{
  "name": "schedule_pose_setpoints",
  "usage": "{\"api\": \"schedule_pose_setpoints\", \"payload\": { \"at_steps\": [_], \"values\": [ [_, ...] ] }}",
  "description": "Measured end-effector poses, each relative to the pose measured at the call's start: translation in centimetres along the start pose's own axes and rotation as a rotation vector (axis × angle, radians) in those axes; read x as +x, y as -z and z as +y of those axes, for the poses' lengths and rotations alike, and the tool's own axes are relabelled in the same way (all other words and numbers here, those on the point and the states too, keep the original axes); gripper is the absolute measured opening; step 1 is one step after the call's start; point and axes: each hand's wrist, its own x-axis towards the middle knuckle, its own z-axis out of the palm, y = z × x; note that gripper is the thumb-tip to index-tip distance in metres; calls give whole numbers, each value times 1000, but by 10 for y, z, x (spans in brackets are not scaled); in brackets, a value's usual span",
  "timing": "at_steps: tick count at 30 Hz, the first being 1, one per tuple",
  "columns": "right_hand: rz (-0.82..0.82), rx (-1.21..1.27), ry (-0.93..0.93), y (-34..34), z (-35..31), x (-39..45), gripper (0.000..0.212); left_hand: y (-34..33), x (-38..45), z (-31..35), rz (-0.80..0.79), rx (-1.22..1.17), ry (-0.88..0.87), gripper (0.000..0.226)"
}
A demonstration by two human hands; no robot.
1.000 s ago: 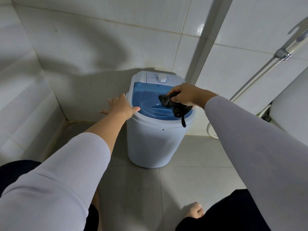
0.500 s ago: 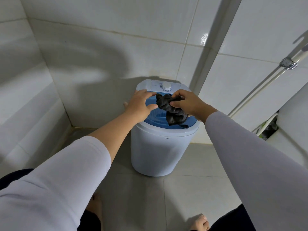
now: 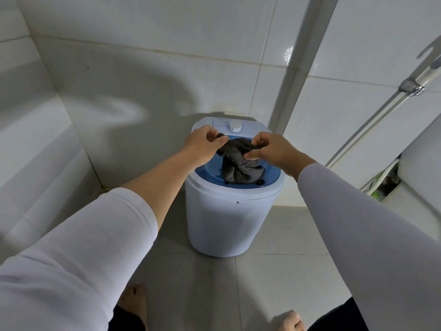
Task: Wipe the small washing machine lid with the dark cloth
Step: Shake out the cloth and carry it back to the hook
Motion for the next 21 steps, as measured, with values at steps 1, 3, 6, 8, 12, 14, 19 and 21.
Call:
{"api": "schedule_pose_setpoints", "payload": {
  "at_steps": [1, 3, 6, 8, 12, 14, 19, 21],
  "values": [
    [-44, -19, -21, 2, -3, -1, 26, 1, 1, 3, -15, -47, 1, 16],
    [-71, -5, -52, 7, -9, -1, 27, 5, 4, 12, -58, -124, -16, 14],
    [31, 112, -30, 14, -20, 1, 15, 12, 3, 33, -152, -239, -60, 16],
    [62, 122, -3, 19, -30, 0, 20, 17, 4, 45, -189, -285, -90, 15],
    [28, 76, 73, 24, -48, -9, 37, 28, 3, 68, -220, -259, -156, 9],
    [42, 54, 100, 27, -57, -14, 34, 35, 1, 79, -221, -230, -184, 6],
    [153, 78, 118, 43, -78, -14, 11, 53, 5, 98, -152, -151, -215, 6],
    [198, 100, 128, 51, -83, -8, 18, 61, 10, 102, -141, -47, -223, 11]
  ]
}}
